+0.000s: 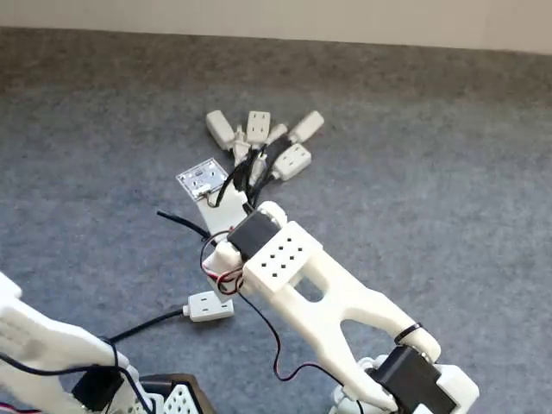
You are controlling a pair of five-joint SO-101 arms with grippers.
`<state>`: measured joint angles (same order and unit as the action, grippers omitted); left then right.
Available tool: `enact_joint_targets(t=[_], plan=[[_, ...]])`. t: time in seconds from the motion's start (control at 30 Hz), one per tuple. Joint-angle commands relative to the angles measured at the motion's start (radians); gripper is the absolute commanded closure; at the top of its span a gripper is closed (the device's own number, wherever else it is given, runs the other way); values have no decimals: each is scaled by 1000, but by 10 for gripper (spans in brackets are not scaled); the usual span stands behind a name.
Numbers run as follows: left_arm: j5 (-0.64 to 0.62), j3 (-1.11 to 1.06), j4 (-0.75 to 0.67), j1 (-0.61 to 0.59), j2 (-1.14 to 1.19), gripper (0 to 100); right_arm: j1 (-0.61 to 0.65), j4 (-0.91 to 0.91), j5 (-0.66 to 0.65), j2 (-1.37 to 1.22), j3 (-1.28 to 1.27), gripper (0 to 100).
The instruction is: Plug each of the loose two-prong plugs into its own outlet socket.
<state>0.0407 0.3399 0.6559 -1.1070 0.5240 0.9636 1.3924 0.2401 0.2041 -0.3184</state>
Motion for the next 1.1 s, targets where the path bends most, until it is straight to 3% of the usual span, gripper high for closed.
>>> enact_joint_targets(t=[0.0, 0.2, 1.07], plan=[[-8, 189, -14, -10, 124, 611, 38, -18, 44, 10, 13, 992], [-8, 291, 14, -21, 197, 611, 39, -59, 84, 7, 4, 992], [-8, 294, 11, -31, 196, 611, 44, -99, 149, 7, -77, 992]])
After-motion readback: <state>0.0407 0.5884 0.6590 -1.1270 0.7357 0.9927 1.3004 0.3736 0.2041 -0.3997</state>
